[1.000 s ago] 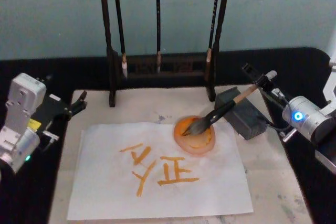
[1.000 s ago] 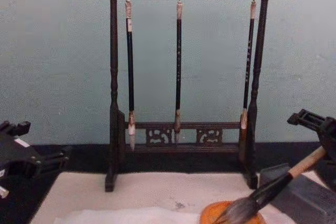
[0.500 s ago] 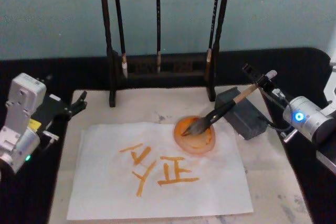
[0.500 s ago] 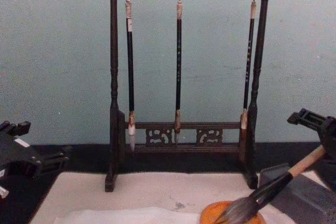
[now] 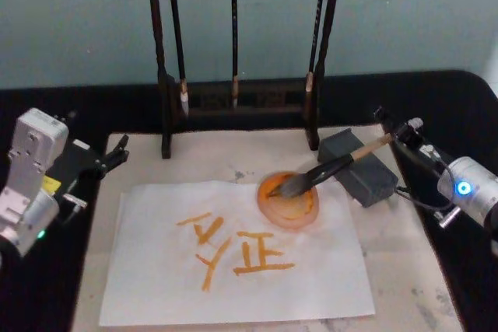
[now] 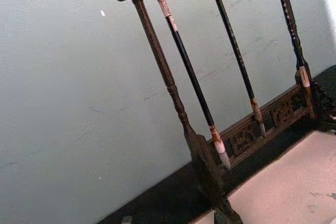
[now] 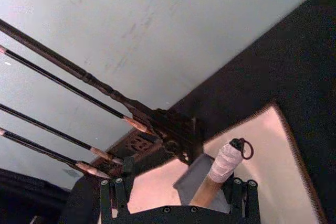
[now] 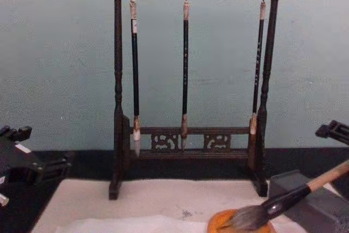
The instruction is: Pick up the brush from the inkstone, write on the paper, then place the brush back to its original position.
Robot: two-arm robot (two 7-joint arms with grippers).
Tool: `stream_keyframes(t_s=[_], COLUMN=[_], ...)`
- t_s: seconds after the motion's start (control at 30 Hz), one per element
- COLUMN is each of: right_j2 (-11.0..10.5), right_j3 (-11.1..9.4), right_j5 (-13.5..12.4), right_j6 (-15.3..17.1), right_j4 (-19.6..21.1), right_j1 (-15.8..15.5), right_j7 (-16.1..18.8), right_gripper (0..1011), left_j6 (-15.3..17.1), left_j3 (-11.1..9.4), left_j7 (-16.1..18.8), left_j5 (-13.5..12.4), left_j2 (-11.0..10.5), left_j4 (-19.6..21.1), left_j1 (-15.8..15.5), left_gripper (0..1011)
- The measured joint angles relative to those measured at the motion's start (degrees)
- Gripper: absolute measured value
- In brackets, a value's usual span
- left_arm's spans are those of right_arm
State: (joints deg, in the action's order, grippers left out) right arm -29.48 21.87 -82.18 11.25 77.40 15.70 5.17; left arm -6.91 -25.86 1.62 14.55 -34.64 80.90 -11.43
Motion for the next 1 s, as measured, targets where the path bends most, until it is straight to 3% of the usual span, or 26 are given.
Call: stream_keyframes(t_s=[0.6,1.0], right_j2=[-1.93,-4.95], right_j3=[1.59,1.81], right_j5=[-2.17,-5.02], right_j6=[-1.46,-2.03], right_j4=[1.95,5.38], right_j1=[-0.88,-4.05], right_j7=[-1.41,-3.13], right_gripper=[1000,1000], left_j6=[0.00,0.00], left_j3=[0.00,0.00], left_j7=[0.00,0.00], left_j5=[0.00,0.00], left_j2=[0.00,0.00], left_j4=[0.00,0.00], left_j1=[0.00,0.00], left_gripper=[1010,1010])
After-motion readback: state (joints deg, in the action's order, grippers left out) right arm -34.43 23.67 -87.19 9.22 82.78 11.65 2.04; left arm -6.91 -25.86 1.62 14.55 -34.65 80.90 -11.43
